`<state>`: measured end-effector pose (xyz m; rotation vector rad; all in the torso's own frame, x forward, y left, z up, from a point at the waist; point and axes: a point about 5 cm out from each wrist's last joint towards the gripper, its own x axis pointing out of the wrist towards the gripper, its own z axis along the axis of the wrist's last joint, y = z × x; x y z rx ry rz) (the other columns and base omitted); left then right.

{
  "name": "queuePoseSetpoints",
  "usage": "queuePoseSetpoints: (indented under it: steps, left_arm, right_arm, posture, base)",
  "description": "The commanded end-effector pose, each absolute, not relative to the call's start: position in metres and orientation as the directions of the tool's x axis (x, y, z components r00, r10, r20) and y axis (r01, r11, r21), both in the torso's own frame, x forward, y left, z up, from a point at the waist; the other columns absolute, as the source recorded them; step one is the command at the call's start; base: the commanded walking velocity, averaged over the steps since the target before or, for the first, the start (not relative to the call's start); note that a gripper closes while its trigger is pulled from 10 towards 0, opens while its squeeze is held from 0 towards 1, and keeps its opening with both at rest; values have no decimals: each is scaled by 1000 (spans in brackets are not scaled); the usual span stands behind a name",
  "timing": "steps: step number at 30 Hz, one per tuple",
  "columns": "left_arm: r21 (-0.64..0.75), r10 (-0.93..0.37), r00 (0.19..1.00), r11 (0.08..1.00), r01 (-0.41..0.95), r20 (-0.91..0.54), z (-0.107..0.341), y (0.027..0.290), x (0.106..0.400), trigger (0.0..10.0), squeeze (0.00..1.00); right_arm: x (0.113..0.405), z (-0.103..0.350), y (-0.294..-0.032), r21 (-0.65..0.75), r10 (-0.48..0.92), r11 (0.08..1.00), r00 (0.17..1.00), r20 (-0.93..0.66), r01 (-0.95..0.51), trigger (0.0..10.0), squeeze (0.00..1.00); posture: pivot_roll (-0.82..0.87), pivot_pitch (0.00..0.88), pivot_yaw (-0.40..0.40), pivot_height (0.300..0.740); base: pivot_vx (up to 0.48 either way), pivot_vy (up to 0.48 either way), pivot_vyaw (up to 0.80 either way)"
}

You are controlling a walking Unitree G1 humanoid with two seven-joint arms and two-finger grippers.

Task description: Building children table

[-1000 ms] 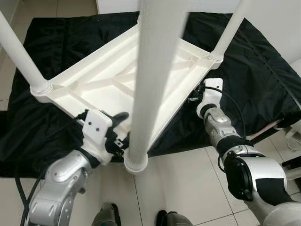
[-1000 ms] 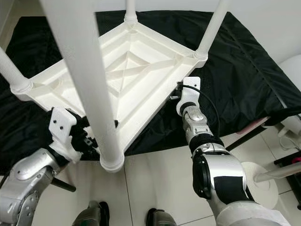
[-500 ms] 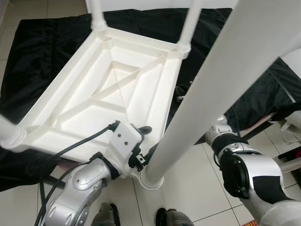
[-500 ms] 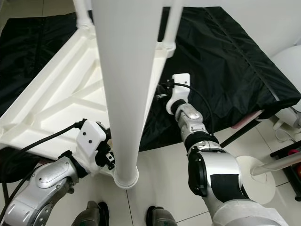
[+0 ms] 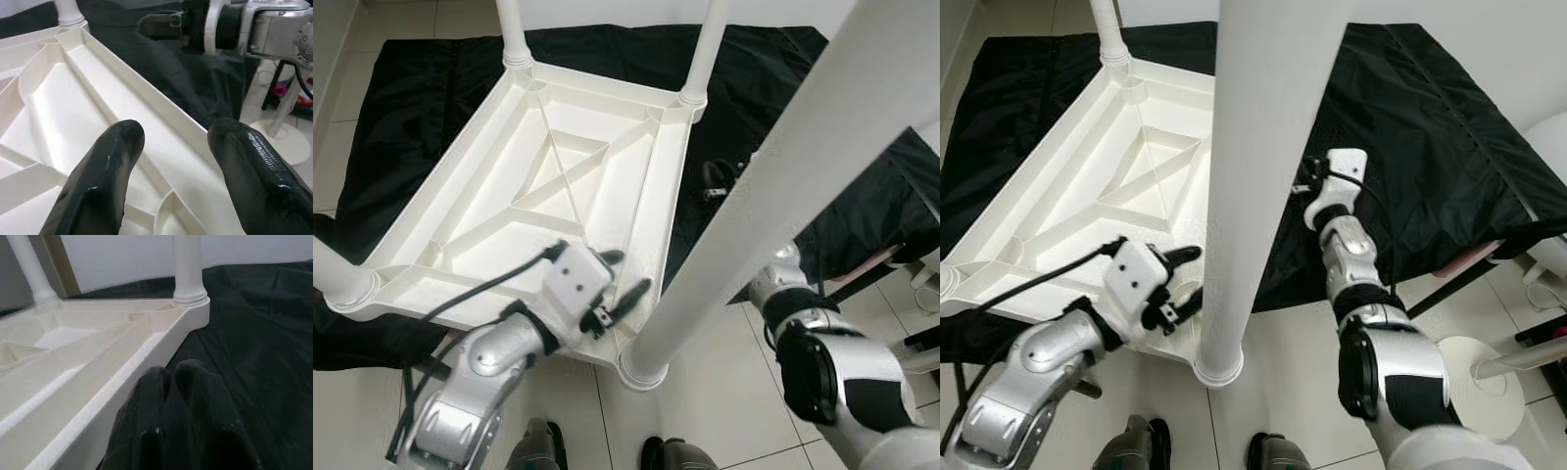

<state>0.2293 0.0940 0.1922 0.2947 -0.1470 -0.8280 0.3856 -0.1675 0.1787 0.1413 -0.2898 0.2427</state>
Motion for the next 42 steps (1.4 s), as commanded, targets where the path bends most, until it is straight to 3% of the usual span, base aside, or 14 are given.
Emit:
queuePoseSetpoints:
  steps: [1, 9, 13, 18, 26, 27, 33, 34, 36, 37, 41, 42]
  left_arm:
    - [331, -742, 671, 634, 699, 6, 189, 93, 228, 10000, 0]
    - [253, -761, 648, 636, 729, 46, 195, 103, 222, 10000, 0]
    - [238, -794, 608, 593, 769, 15, 193, 115, 211, 10000, 0]
    - [224, -823, 565, 541, 810, -56, 185, 127, 204, 10000, 0]
    - [209, -816, 573, 548, 810, -77, 184, 131, 203, 10000, 0]
    - [186, -836, 540, 517, 835, -98, 180, 133, 196, 10000, 1000]
    - [190, -857, 481, 449, 873, -185, 170, 140, 180, 10000, 1000]
    - [237, -844, 481, 430, 871, -237, 165, 144, 181, 10000, 733]
    - [268, -834, 480, 413, 870, -273, 162, 147, 181, 10000, 733]
    - [288, -828, 477, 398, 871, -296, 160, 149, 182, 10000, 0]
    - [293, -822, 481, 400, 868, -304, 159, 154, 190, 10000, 0]
    - [293, -822, 481, 400, 868, -304, 159, 154, 190, 10000, 0]
  right_arm:
    - [382, 173, -168, 128, 229, 952, 925, 303, -278, 10000, 0]
    - [358, 156, -161, 126, 316, 921, 895, 314, -370, 10000, 0]
    - [340, 150, -163, 137, 358, 900, 881, 309, -414, 10000, 0]
    - [336, 145, -169, 110, 392, 894, 878, 274, -434, 10000, 0]
    - [330, 151, -166, 112, 427, 878, 866, 259, -466, 10000, 0]
    - [324, 154, -163, 129, 474, 844, 837, 275, -520, 10000, 1000]
    - [308, 158, -165, 166, 521, 804, 811, 267, -571, 10000, 1000]
    - [304, 161, -168, 197, 542, 777, 795, 271, -597, 10000, 969]
    - [301, 163, -169, 217, 559, 757, 782, 275, -617, 10000, 969]
    - [298, 165, -170, 222, 586, 734, 764, 271, -642, 10000, 0]
    - [281, 167, -173, 130, 736, 625, 636, 231, -770, 10000, 0]
    - [281, 167, -173, 130, 736, 625, 636, 231, -770, 10000, 0]
  posture:
    - [46, 144, -26, 740]
    - [30, 116, -27, 740]
    - [29, 113, -24, 740]
    - [34, 107, -35, 740]
    - [36, 104, -41, 740]
    - [35, 102, -45, 740]
    - [35, 106, -43, 740]
    - [36, 101, -41, 740]
    - [34, 98, -38, 740]
    - [30, 97, -34, 740]
    - [20, 87, -24, 740]
    - [20, 87, -24, 740]
  base:
    - [0, 0, 0]
    - [0, 0, 0]
    - [0, 0, 0]
    - [0, 0, 0]
    - [0, 0, 0]
    - [0, 0, 0]
    - [0, 0, 0]
    - [0, 0, 0]
    - [0, 0, 0]
    - [0, 0, 0]
    - [0, 0, 0]
    - [0, 0, 0]
